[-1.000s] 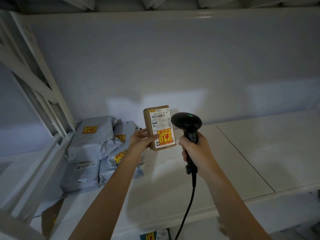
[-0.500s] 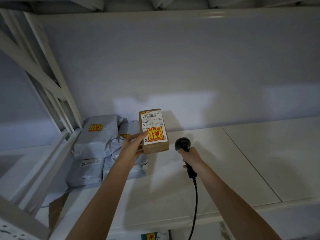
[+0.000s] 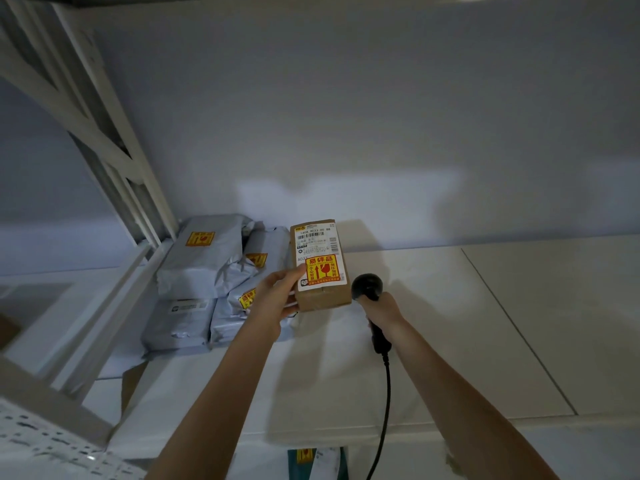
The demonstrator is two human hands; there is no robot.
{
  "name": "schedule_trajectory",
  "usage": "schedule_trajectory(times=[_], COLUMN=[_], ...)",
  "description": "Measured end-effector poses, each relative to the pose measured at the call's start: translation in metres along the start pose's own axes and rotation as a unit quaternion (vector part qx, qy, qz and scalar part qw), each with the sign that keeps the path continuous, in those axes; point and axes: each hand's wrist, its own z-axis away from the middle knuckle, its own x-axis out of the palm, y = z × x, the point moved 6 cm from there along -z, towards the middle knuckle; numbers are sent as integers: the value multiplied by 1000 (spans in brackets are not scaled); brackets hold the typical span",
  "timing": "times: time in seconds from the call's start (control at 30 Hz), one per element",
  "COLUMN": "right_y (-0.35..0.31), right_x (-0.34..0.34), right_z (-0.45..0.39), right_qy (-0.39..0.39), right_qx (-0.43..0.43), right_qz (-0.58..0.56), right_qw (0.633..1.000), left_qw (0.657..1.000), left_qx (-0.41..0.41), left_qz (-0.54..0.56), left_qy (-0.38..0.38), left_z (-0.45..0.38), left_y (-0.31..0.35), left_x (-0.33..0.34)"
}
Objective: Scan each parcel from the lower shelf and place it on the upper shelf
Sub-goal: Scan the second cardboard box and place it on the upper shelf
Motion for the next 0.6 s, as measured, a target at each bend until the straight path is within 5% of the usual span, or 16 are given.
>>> schedule_trajectory(times=[0.17,0.27,0.37,0.47,0.6], right_y=[-1,-30,-49,-59,-63], right_x=[-4,-20,-23,-12,-16], right_z=[5,33,78,112,147], right_qy=[4,76,-64,-203,-142], right_qx=[0,-142,-248,-263,-307], right_qz=[135,144,-54,-68,-39], right_qw=[991,977,965,941,940], left_qw=[1000,1000,1000,1000,998], left_qx=[0,5,6,6,35], left_qz=[3,5,3,7,23], left_qy=[15,16,14,15,-40], left_z=[10,20,31,45,76], left_y=[-4,-3,-1,3,13], left_x=[3,4,3,3,6])
